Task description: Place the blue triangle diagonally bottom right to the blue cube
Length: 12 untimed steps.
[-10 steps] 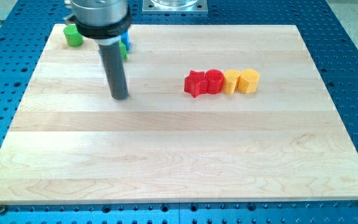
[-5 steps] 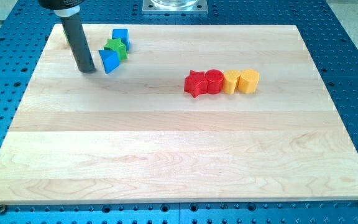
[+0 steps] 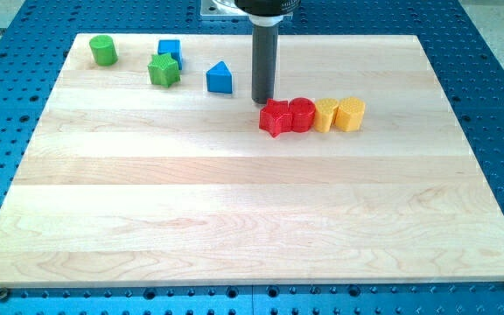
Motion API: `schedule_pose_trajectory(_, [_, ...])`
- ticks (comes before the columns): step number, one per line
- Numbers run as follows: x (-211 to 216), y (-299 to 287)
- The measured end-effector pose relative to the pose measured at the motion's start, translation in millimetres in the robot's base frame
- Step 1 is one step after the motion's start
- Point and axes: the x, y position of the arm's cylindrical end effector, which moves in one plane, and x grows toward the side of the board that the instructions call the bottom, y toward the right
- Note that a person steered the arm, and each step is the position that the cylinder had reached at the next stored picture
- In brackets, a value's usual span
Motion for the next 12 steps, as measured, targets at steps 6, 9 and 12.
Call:
schedule_pose_trajectory(6, [-55.1, -74.1])
schedule_pose_trajectory(9, [-30.3, -57.7])
schedule_pose_trajectory(12, [40.7, -59.4])
